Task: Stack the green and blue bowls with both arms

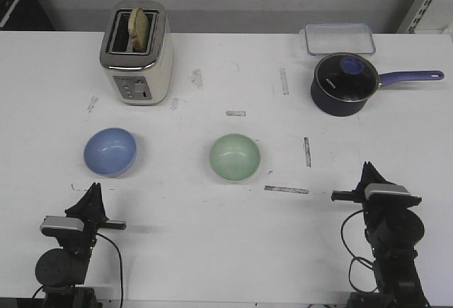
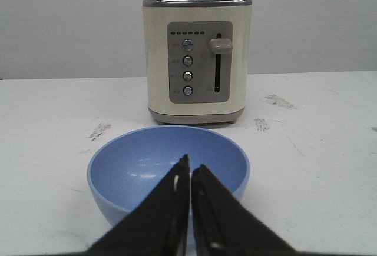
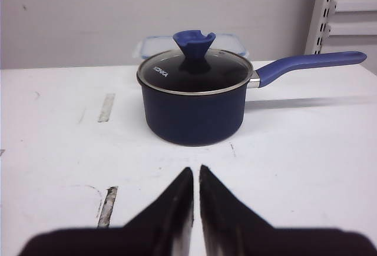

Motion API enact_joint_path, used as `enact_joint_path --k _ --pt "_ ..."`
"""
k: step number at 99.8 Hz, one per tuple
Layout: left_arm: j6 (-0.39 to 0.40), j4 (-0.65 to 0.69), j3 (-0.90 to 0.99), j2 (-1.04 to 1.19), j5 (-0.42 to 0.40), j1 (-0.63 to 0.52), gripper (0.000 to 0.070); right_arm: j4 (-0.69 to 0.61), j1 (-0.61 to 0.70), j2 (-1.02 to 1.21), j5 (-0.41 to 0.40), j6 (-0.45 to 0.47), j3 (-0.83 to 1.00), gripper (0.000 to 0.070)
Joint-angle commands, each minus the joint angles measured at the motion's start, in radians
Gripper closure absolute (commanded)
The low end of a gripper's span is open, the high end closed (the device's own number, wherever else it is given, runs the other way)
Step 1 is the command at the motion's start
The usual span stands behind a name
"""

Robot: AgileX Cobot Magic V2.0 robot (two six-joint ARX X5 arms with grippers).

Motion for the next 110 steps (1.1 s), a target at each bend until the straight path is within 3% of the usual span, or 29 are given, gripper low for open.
enact_joint_path --k 1,48,110 --pt "0.002 0.015 -0.022 -0.002 -0.001 0.0 0.0699 0.01 0.0 -0.04 0.0 0.01 -0.013 0.0688" --pt "0.002 0.015 -0.022 -0.002 -0.001 0.0 0.0699 -0.027 0.0 -0.313 -0.001 0.01 -0.027 0.0688" --pt "0.002 0.017 -0.022 -0.002 -0.001 0.0 0.0698 -0.026 0.0 -0.34 -0.001 0.01 -0.027 0.0688"
